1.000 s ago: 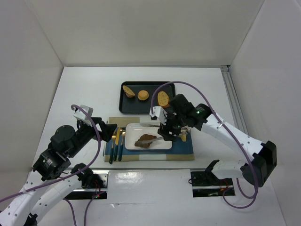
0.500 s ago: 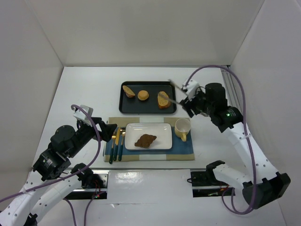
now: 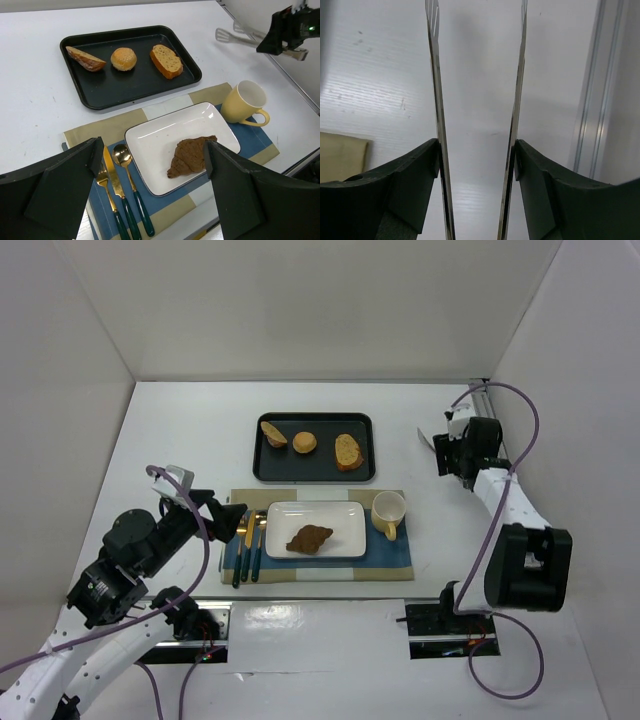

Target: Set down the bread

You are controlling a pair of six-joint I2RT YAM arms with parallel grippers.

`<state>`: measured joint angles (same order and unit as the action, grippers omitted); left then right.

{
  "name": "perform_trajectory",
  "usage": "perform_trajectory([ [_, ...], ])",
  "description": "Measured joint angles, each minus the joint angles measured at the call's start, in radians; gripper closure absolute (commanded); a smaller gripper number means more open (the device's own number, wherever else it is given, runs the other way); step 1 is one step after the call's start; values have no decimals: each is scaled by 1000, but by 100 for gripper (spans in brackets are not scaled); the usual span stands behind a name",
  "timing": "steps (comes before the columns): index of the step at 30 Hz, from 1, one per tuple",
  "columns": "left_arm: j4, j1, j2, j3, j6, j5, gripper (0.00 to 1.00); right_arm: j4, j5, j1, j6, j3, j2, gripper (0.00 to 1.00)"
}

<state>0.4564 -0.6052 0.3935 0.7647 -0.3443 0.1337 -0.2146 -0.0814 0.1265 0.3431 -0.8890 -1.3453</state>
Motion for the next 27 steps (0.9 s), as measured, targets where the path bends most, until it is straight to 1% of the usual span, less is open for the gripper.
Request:
perform_trajectory([
  [4,1,0,-2,0,0,0,0,3,28,10,-12,1,-107,28],
  [8,0,0,-8,0,0,0,0,-12,32,20,-13,-8,-203,23],
  [9,0,0,-8,0,0,0,0,-19,32,26,-13,-10,-229,20],
  [10,0,0,-8,0,0,0,0,-26,31,33,-13,-10,-251,13],
  [11,0,0,-8,0,0,0,0,-36,28,38,-13,-10,-268,12],
  [17,0,0,-10,0,0,0,0,-71,-15,63,0,-10,-291,11],
  [18,0,0,-10,0,0,0,0,-75,-29,70,6,-10,-291,8],
  [19,0,0,-10,0,0,0,0,-84,-44,79,10,-10,-286,8],
  [21,1,0,-10,0,0,0,0,-113,-77,100,20,-10,-262,0],
  [24,1,0,-9,0,0,0,0,-161,-116,119,29,-10,-152,0],
  [27,0,0,-7,0,0,0,0,-168,-153,120,23,-10,13,0],
])
